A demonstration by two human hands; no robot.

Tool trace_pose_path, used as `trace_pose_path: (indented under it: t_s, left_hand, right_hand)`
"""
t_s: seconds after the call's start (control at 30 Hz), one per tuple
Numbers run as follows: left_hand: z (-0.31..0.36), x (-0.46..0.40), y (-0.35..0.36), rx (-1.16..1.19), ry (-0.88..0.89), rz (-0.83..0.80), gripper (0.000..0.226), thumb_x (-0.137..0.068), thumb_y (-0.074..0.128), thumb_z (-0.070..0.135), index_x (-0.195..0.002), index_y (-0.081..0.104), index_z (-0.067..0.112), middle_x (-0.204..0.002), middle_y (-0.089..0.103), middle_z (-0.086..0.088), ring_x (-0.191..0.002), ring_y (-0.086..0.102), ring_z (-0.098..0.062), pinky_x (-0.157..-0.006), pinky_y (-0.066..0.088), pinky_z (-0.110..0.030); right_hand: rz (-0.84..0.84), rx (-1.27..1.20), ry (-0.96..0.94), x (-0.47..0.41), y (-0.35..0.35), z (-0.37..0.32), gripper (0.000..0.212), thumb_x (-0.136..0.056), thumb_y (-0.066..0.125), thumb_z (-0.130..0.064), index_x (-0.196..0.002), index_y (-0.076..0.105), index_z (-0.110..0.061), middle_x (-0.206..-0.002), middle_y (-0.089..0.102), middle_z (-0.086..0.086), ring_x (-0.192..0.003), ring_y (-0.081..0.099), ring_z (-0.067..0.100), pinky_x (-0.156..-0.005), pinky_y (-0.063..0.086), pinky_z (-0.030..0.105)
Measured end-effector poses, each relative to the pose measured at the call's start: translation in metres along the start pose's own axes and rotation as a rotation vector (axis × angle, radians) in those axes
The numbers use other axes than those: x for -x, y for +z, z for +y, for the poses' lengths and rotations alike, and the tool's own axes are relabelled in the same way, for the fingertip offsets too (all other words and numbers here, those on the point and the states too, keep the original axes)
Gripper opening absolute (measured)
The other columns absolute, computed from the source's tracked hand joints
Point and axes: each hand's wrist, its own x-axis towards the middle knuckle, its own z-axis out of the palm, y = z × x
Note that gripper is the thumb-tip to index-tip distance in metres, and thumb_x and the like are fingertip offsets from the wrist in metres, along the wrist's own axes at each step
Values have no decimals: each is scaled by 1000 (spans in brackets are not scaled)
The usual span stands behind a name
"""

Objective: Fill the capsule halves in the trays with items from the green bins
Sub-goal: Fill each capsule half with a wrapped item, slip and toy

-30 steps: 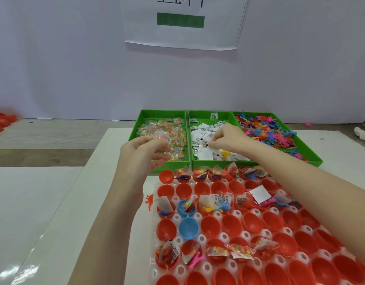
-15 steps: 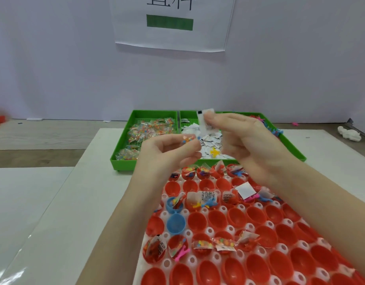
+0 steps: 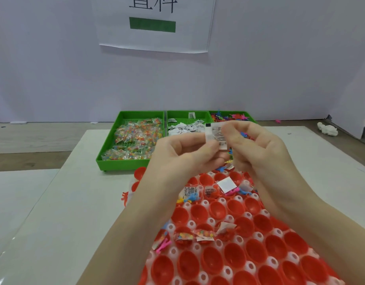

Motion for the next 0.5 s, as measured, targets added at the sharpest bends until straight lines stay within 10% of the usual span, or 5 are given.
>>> trace_pose_path:
  t_s: [0.2,0.5]
  left_hand:
    - [4,2,2,-144,-54,21,17,-81,63,-2,-71,72,7,-65,71,-9,-61,69,-10,-55,51,-12]
    - [-1,2,10,-270,-117,11,21,-83,63,0,-68,71,12,-58,69,-4,-55,67,-8,-52,50,-11]
  right_hand:
    - [-47,-275,127,2,-18,-3,34,-92,33,-23,-106,61,-10,-51,33,-6,-46,25,7,-43,29,13]
    - [-78,-216,-28,7,-28,-2,38,-75,52,-19,-112,56,-16,-84,74,-1,-68,63,2,-68,51,11]
